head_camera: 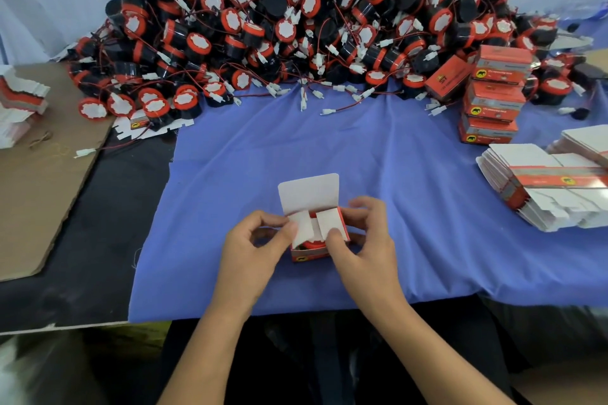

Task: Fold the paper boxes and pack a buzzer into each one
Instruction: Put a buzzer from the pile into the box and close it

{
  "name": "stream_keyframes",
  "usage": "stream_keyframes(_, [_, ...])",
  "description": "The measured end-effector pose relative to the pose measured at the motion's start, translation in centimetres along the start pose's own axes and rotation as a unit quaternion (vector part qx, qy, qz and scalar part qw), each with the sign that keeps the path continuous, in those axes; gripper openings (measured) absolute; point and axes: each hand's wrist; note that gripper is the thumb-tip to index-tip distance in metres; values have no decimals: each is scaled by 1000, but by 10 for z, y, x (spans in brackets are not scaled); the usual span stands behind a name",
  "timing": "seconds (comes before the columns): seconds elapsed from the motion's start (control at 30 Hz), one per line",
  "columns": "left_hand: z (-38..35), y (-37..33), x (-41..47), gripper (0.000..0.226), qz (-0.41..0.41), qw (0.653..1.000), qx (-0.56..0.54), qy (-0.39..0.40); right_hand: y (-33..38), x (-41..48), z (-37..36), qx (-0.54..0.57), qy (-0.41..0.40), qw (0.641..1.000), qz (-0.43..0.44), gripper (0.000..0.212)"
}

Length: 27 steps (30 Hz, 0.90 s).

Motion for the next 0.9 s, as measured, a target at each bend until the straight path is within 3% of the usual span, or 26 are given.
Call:
stream_keyframes(0.1, [-2, -1, 3, 38, 13, 997, -62, 34, -2, 2, 4, 28, 29, 999, -9, 69])
stream_keyframes(0.17, [-3, -2, 6, 52, -1, 996, -64, 54, -1, 6, 5, 15, 47, 999, 3, 63])
stream_keyframes(0.3, [-1, 0, 5, 37, -67, 995, 11, 79, -1, 6, 8, -16, 58, 998, 27, 34])
stream_keyframes(0.53, [28, 12, -3, 53, -74, 973, 47, 215, -5, 4, 21, 25, 144, 989, 17, 38])
stream_keyframes(0.77, [24, 20, -10, 58, -159, 969, 130, 139, -9, 3, 21, 2, 160, 986, 45, 58])
stream_keyframes(0.9, [26, 24, -10, 53, -181, 970, 115, 115, -8, 3, 20, -5, 146, 986, 83, 54])
Point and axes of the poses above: each hand's wrist, its own x-axis towards the middle knuckle, its own z-axis out of the back of the hand, y = z × x, and after that the axes turned 2 degrees about -x, right-handed
